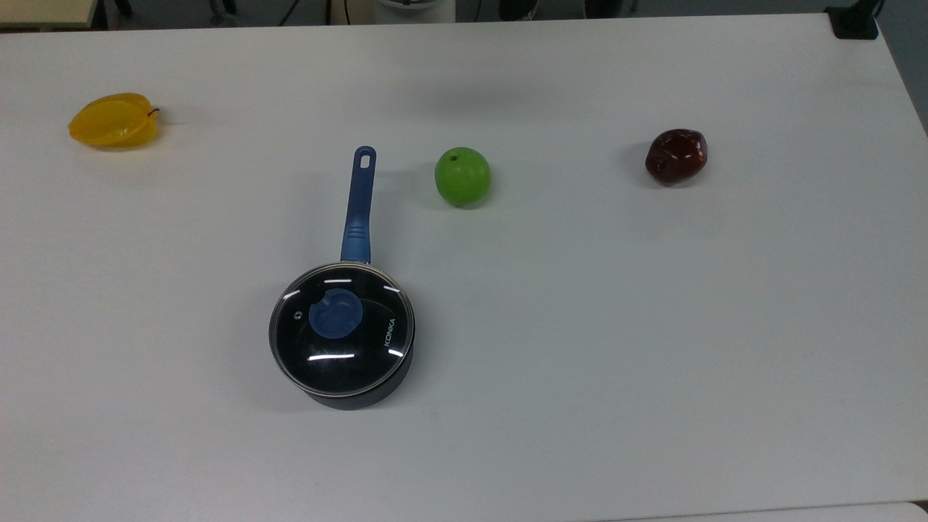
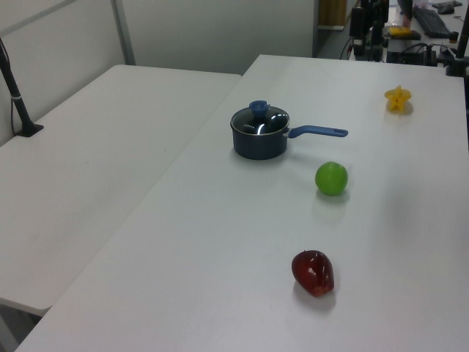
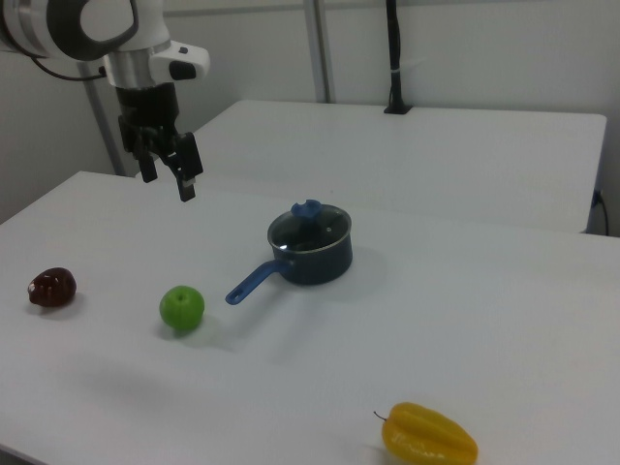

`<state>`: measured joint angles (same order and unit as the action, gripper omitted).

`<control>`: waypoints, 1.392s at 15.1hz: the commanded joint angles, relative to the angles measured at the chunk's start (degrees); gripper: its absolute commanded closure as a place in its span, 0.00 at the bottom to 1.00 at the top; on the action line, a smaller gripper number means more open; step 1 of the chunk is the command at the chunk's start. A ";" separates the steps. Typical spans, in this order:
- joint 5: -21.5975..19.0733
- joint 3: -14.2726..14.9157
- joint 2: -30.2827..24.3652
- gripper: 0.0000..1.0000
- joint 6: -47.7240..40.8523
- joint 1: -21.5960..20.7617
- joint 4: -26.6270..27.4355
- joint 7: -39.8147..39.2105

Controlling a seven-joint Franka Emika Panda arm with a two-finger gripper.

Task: Open lid
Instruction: 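Move the gripper over the saucepan and lower it to the blue lid knob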

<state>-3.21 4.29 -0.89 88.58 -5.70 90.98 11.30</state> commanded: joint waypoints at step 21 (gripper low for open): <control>12.94 0.02 20.03 0.00 47.29 -2.20 -2.37 32.97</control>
<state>3.12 4.23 15.24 130.91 -6.44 90.89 35.95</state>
